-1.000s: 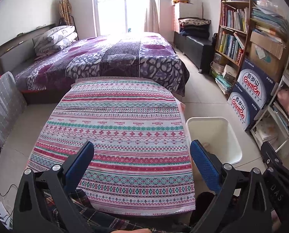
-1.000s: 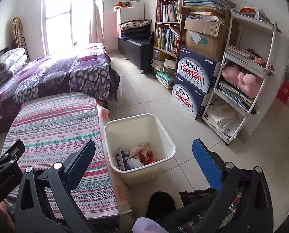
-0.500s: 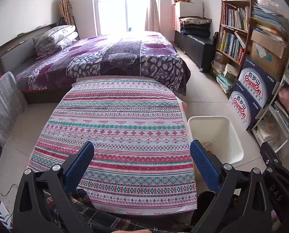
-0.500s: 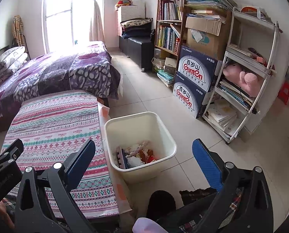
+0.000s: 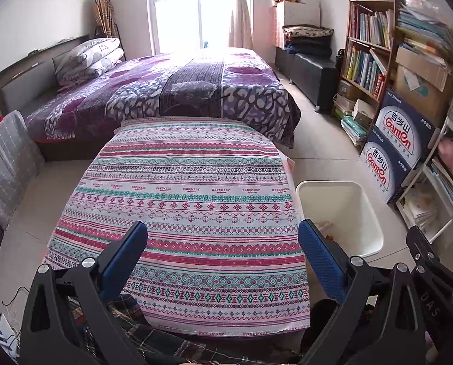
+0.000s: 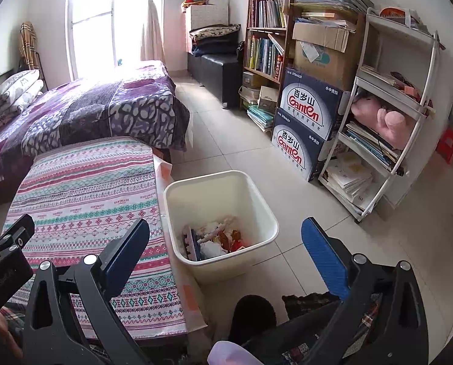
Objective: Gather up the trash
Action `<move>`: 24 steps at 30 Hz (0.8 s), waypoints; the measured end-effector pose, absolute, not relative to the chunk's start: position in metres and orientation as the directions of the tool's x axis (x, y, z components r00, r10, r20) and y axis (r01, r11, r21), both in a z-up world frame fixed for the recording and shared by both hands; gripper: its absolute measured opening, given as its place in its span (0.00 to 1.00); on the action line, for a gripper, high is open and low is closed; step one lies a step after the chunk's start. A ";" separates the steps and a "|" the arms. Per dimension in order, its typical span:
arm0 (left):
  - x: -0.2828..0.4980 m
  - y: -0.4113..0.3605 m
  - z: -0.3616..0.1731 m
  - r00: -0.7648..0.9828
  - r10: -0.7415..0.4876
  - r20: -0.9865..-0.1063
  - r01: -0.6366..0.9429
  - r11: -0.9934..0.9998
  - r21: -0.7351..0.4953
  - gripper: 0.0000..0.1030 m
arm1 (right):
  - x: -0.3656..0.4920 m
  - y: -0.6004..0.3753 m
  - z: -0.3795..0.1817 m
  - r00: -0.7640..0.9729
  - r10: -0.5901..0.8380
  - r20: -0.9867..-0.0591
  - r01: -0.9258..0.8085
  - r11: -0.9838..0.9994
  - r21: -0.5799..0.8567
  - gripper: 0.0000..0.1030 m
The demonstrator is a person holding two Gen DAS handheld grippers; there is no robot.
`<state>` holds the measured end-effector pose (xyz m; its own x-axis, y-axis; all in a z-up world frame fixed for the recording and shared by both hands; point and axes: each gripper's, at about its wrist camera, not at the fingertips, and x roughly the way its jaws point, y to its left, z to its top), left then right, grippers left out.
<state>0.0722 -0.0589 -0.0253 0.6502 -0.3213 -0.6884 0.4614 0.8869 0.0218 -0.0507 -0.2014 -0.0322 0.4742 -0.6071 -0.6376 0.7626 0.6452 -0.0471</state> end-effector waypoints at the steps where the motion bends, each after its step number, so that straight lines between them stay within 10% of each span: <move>1: 0.072 -0.059 -0.025 0.652 -0.320 -0.688 0.460 0.888 0.023 0.93 | -0.051 -0.201 -0.032 0.474 -0.607 -0.638 0.763 0.645 -0.047 0.93; 24: 0.072 -0.060 -0.029 0.658 -0.323 -0.680 0.475 0.879 0.042 0.91 | -0.049 -0.202 -0.038 0.467 -0.599 -0.651 0.759 0.649 -0.051 0.93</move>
